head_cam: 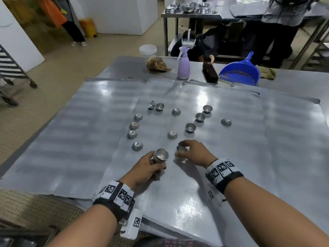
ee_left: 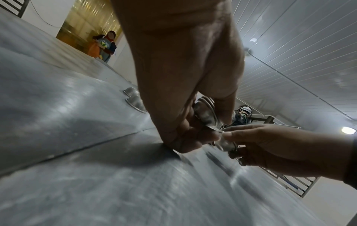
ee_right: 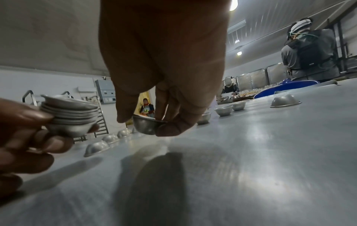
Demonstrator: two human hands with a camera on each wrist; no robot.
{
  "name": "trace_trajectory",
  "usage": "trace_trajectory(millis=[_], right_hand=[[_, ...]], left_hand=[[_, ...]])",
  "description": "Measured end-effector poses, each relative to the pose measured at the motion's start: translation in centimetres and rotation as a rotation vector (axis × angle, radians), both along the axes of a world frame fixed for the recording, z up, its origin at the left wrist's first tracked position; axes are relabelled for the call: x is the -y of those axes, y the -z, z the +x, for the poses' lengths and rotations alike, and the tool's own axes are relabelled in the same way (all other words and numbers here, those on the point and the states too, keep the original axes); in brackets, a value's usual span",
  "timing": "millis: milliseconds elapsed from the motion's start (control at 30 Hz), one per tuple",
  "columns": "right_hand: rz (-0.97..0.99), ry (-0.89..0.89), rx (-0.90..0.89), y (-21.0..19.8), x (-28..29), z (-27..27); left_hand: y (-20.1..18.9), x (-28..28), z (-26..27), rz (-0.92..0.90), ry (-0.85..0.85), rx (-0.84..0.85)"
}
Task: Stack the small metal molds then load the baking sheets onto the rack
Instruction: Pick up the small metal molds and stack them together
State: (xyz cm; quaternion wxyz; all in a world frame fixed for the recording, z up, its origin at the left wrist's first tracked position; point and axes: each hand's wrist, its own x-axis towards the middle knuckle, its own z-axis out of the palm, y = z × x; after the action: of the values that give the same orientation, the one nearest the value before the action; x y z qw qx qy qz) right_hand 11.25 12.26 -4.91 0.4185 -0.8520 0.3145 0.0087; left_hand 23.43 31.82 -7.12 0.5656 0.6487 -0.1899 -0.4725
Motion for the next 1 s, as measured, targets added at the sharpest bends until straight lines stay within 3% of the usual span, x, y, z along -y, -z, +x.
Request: trace_trajectory(millis=[233,667,1000], right_hand=[[0.211,0.02,0.219,-0.8,-1.7,0.8],[0.212,-0.145,0.231,-2.9,-6.0,3.0],[0.198,-0.091,0.244,-2.7,-9.8,4.6]], left_hand=[[0.0,-0.4,0.5,-0.011,0.028,-0.012],[-1.2,-3.3,2.2,-0.025,0.07,-0.017],[-1.2,-5.8,4.8,-0.022,0.183,0.043]])
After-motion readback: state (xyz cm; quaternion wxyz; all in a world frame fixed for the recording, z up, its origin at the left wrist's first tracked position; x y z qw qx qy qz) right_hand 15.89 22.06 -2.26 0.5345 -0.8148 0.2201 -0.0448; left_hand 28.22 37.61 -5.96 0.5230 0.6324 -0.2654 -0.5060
